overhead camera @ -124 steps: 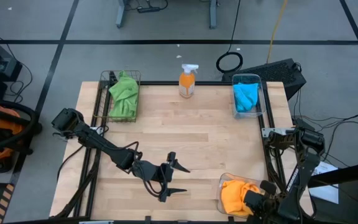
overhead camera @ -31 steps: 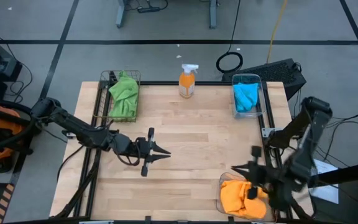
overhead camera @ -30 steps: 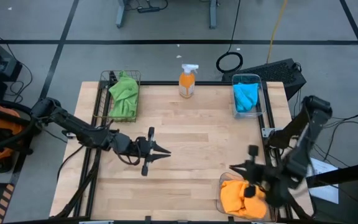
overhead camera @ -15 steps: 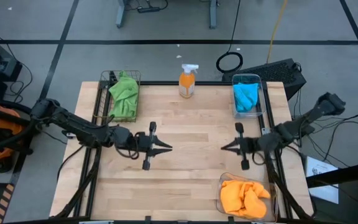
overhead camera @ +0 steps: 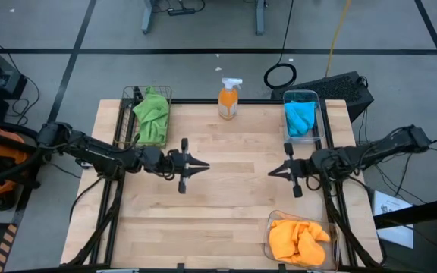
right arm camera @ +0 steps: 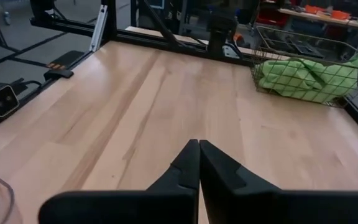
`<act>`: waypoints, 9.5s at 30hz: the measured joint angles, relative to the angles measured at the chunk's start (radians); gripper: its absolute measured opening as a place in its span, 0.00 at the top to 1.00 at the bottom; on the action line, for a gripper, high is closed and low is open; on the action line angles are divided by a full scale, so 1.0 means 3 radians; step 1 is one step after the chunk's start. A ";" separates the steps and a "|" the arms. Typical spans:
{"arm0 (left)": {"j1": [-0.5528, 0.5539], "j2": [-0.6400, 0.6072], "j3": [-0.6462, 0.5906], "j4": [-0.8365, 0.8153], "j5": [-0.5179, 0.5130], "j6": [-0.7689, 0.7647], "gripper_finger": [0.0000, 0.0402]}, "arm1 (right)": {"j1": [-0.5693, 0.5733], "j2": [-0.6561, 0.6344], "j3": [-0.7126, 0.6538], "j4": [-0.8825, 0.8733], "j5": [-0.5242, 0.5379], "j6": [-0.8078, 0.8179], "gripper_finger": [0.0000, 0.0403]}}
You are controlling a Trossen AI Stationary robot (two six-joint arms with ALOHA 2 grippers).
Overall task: Sort microfiber towel by color & place in baskets
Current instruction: Return to Home Position
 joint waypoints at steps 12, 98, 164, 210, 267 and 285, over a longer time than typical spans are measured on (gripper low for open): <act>0.0299 0.0000 -0.0658 0.0604 -0.0004 -0.0334 0.89 | -0.0301 0.0000 -0.0598 0.0836 -0.0369 -0.0098 1.00; 0.0672 -0.2293 -0.1761 -0.0424 0.0146 -0.0511 1.00 | -0.0580 -0.1190 -0.1021 0.0484 -0.0674 0.0087 1.00; 0.0673 -0.4209 -0.1763 -0.2292 0.0164 -0.0423 1.00 | -0.0570 -0.2200 -0.1020 -0.0105 -0.0377 -0.0045 1.00; 0.0673 -0.4210 -0.1764 -0.2205 0.0157 -0.0430 0.94 | -0.0570 -0.2183 -0.1021 -0.0147 -0.0326 0.0003 1.00; 0.0673 -0.4211 -0.1764 -0.2207 0.0156 -0.0430 0.94 | -0.0571 -0.2183 -0.1021 -0.0146 -0.0326 0.0003 1.00; 0.0673 -0.4211 -0.1763 -0.2207 0.0158 -0.0429 0.94 | -0.0571 -0.2183 -0.1021 -0.0146 -0.0326 0.0003 1.00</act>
